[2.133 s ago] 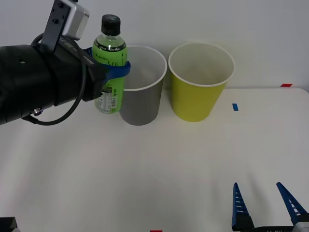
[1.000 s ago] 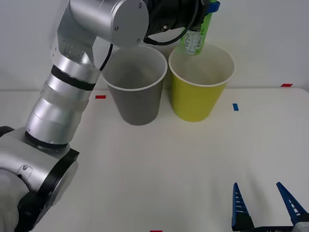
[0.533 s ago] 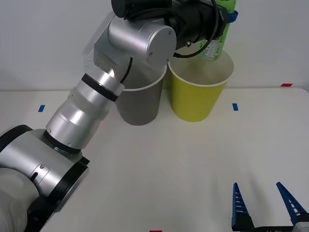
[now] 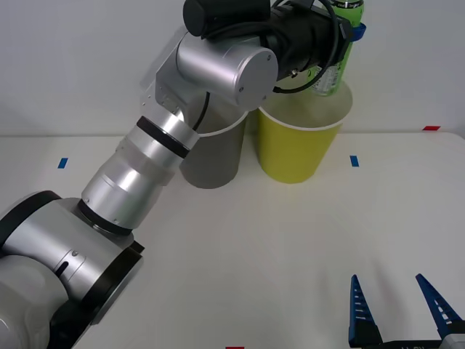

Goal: Put cans in the gray bin and PET bottles in the light green bin.

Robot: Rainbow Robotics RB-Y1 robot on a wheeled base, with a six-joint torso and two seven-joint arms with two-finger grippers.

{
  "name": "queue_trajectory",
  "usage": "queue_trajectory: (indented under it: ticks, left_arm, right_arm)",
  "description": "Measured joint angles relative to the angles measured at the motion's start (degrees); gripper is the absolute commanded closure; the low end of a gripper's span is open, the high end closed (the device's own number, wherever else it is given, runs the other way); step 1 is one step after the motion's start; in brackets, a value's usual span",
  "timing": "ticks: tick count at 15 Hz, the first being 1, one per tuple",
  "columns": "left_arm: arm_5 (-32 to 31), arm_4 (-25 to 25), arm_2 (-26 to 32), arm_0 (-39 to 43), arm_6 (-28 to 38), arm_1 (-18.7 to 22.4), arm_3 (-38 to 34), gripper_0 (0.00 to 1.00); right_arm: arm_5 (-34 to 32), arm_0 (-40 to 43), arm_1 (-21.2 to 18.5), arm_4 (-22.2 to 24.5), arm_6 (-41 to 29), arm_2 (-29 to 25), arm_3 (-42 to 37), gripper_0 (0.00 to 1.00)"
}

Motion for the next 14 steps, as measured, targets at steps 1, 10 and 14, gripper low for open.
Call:
queue_trajectory:
  ticks: [1, 10, 14]
  left_arm:
    - [0.01, -0.17, 0.0, 0.01, -0.15, 0.07, 0.0, 1.0]
    - [0.06, 0.26, 0.08, 0.21, -0.27, 2.96, -1.58, 0.0]
    - [8.19, 1.53, 0.1, 0.38, -0.25, 8.44, -9.95, 0.0]
  right_arm:
    - [0.0, 0.0, 0.0, 0.0, 0.0, 0.0, 0.0, 0.0]
    - [0.0, 0.0, 0.0, 0.0, 0.0, 0.0, 0.0, 0.0]
    - [0.0, 0.0, 0.0, 0.0, 0.0, 0.0, 0.0, 0.0]
